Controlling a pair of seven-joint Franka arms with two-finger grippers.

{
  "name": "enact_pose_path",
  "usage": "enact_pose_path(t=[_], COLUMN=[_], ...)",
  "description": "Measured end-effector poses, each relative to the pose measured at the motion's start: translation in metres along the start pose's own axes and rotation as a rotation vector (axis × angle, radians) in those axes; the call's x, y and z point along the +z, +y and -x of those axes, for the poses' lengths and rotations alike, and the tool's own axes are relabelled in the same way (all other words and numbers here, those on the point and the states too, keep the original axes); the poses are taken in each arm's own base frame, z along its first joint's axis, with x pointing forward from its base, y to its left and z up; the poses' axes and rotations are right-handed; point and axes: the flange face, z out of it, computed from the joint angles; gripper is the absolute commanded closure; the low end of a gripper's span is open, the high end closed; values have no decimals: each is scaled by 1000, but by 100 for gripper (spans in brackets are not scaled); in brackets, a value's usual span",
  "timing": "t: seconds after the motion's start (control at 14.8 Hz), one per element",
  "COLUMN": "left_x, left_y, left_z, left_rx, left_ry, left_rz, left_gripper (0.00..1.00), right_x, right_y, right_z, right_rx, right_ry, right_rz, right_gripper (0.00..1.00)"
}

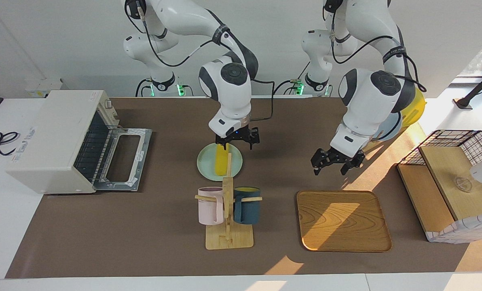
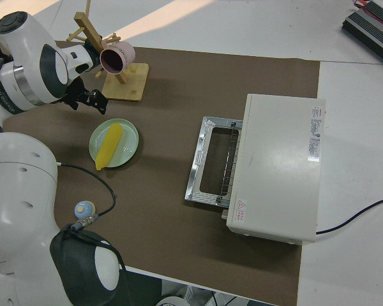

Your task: Put corn in oven

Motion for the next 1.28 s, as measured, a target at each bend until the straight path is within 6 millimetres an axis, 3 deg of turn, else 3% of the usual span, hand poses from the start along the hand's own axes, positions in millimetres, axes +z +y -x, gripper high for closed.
enact_pose_path(t=[0.07, 0.14, 0.2, 0.34, 0.47, 0.68, 0.74, 0.81, 0.88, 1.15, 1.28], left_x=[-11, -25, -42, -75, -96, -105, -106, -106, -108, -116, -112], left_y=[-12, -25, -38, -55, -58, -56, -56, -55, -55, -51, -49], left_z=[1, 3, 7, 18, 28, 36, 38, 41, 44, 59, 65], left_rx=[1, -5, -17, -33, -35, -28, -27, -27, -26, -18, 4], left_ry=[-8, -16, -22, -31, -39, -58, -71, -85, -101, -157, -171], left_rz=[-18, -29, -35, -44, -50, -62, -65, -68, -71, -81, -83], left_gripper=[0, 0, 0, 0, 0, 0, 0, 0, 0, 0, 0], right_x=[17, 31, 41, 55, 70, 87, 89, 90, 90, 85, 66], right_y=[-7, -9, -9, -5, 0, 9, 11, 12, 13, 16, 19], right_z=[0, 0, -1, 1, 5, 16, 18, 20, 22, 25, 19], right_rx=[-3, -6, -5, -2, 1, 2, 2, 2, 1, 1, -22], right_ry=[0, -5, -9, -1, 15, 4, 0, -3, -4, -24, -34], right_rz=[1, 6, 9, 6, -4, 5, 8, 10, 10, 29, 86], right_gripper=[2, 17, 27, 39, 48, 53, 63, 91, 100, 100, 100])
